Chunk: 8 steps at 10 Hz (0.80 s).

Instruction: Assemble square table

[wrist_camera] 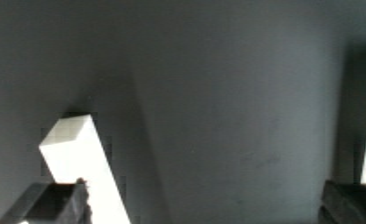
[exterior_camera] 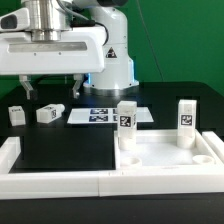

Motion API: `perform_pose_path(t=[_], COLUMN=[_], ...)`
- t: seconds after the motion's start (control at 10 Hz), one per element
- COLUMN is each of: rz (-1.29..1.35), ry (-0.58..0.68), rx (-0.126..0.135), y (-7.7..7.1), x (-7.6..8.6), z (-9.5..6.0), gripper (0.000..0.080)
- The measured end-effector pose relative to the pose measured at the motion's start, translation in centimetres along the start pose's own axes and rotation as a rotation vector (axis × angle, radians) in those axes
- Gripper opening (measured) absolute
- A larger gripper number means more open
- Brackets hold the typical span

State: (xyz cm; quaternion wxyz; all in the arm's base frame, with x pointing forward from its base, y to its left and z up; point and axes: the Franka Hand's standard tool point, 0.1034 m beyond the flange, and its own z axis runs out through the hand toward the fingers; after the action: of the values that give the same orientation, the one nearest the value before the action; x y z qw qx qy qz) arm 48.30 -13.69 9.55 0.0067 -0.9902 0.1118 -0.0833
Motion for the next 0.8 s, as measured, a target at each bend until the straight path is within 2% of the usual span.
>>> perform_pose_path(t=[0.1,0.3,0.4,0.5,0.8], rz=[0.062,0.28,0.357,0.409,0.399], ry=[-0.007,-0.078,-0.1,-0.092,-0.113], rx=[0.005,0.014,0.015,0.006,0.022], y=[0.6,4.8,6.2,6.6,6.1], x=[-0.8,-5.9,-7.6,-8.4,-8.3], z=[0.1,0.7,1.1,1.5,1.6], gripper=[0.0649,0.0649,0.0649,0.0649,0.0649])
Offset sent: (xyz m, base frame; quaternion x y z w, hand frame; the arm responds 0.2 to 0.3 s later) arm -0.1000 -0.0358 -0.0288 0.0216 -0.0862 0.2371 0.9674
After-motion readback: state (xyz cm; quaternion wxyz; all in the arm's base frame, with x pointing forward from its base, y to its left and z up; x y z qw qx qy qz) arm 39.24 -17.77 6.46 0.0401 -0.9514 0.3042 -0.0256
